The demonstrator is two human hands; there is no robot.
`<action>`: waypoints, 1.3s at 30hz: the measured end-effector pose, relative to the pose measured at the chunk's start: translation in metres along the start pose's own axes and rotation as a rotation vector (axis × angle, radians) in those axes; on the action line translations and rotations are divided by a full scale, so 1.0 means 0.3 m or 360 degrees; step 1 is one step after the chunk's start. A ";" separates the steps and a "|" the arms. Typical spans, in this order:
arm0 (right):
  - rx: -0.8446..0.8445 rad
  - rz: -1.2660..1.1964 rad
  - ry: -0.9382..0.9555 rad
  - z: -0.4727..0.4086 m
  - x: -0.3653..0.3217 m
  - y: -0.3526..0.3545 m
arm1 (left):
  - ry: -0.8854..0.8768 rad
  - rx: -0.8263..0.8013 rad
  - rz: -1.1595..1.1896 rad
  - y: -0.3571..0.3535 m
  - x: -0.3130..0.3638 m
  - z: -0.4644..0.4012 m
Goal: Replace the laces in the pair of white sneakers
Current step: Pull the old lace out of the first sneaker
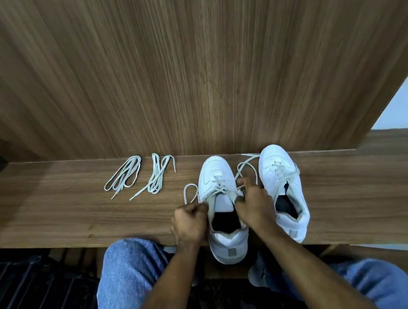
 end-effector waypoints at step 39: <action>-0.0071 0.0107 0.0113 0.035 -0.015 0.000 | -0.1249 0.0342 -0.1010 -0.106 0.259 0.072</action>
Point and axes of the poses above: each hand's wrist, its own z-axis away from the middle knuckle, its own y-axis out of the back of the hand, x = y × z, the point moved 8 cm from there along -z, towards the middle knuckle, and after that the axes turned 12 degrees about y, right-handed, at the moved point
